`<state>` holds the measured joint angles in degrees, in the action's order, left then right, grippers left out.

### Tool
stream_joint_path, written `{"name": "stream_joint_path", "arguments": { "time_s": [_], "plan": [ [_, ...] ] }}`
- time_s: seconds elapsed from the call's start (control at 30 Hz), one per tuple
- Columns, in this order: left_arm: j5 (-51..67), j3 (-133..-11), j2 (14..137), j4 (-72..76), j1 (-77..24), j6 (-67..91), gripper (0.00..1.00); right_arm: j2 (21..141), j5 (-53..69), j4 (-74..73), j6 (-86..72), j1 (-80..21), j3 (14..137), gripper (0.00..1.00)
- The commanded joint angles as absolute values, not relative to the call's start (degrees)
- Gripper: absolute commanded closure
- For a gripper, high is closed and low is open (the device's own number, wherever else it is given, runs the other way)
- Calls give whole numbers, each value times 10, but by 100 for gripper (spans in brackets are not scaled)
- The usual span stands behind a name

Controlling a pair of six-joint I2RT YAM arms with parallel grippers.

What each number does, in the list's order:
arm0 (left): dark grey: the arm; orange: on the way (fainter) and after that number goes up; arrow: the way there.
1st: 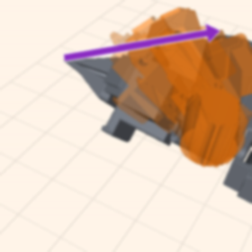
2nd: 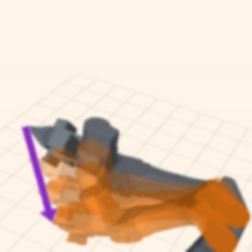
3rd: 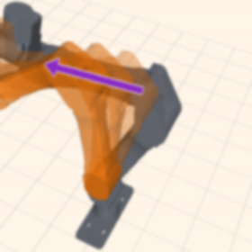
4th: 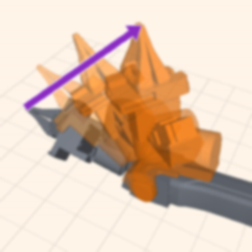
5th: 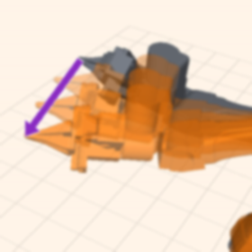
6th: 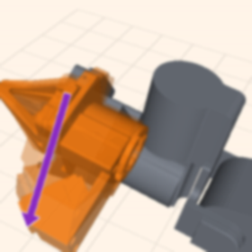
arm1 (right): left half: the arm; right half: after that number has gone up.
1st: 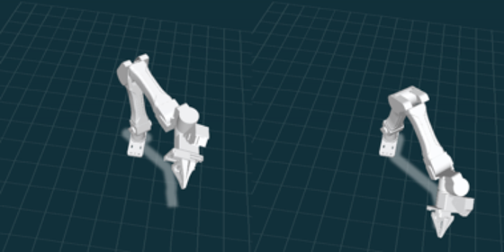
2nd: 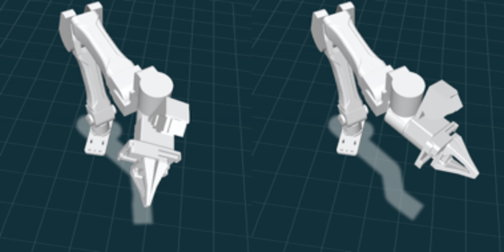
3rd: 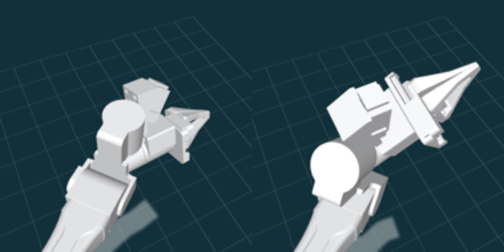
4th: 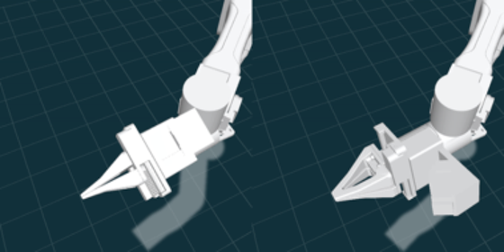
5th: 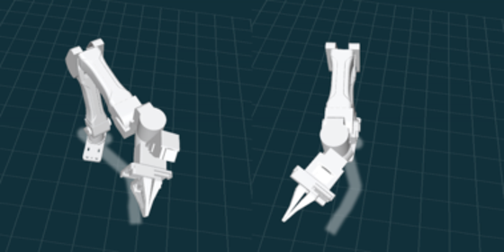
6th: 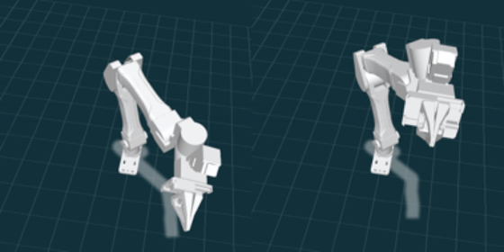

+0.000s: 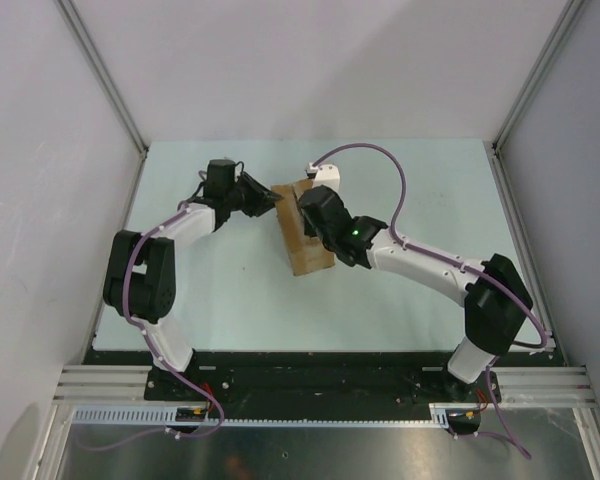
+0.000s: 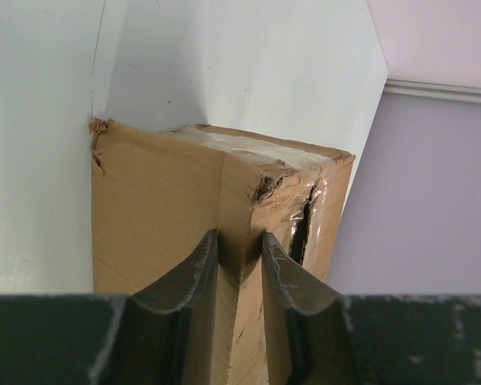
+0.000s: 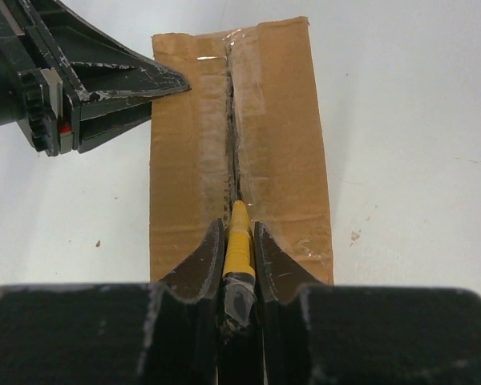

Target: Unpack the express box

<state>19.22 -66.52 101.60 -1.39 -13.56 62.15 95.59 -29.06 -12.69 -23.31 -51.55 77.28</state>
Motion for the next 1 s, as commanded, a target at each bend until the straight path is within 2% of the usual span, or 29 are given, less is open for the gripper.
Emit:
{"name": "stream_joint_path", "arguments": {
  "time_s": [0.0,0.97],
  "plan": [
    [169,-638,1029,-93,-147,633,72,915,-301,-174,-232,-535,783,100],
    [171,-642,1044,-93,-144,646,73,854,-289,-264,-266,-561,744,100]
  ]
}}
